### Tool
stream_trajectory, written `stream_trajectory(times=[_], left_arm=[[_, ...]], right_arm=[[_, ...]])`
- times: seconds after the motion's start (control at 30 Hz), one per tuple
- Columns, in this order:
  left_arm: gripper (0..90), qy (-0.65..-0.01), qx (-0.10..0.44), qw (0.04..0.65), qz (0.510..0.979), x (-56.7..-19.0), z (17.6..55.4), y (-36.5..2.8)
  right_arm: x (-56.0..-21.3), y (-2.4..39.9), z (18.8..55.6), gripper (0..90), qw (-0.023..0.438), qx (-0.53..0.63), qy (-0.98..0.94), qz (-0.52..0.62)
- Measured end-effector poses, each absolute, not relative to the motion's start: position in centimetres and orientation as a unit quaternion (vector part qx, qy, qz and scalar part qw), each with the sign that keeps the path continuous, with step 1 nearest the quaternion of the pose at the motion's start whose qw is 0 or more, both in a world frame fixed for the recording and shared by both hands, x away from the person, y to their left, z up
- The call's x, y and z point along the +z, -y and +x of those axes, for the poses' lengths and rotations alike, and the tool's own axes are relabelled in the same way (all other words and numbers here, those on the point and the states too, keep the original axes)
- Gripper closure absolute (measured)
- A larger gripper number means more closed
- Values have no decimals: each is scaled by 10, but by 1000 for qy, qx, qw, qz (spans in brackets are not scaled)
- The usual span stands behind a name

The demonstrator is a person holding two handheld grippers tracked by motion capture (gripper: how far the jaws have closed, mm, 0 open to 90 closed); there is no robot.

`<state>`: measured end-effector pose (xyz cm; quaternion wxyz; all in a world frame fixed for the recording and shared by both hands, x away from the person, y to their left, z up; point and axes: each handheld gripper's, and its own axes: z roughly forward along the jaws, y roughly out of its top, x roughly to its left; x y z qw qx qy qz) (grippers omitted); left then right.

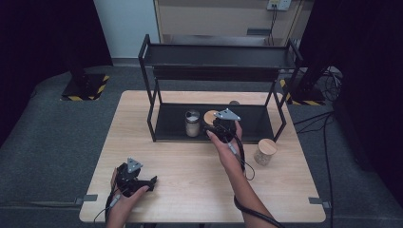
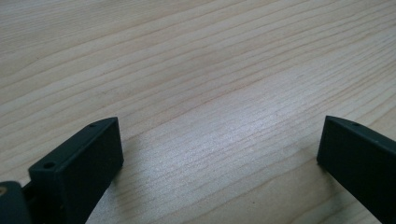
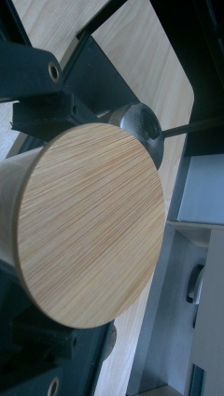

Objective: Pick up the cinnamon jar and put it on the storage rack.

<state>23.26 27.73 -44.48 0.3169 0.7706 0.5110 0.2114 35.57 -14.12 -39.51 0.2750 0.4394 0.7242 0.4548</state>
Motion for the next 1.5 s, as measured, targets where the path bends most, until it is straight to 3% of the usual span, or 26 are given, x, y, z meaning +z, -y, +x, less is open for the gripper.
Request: stream_trajectory(times=[1.5], left_arm=[[0,-510,212,316,771,-445,234,-277]], right_arm=[[-400,144,408,258,281,443,-711,469]])
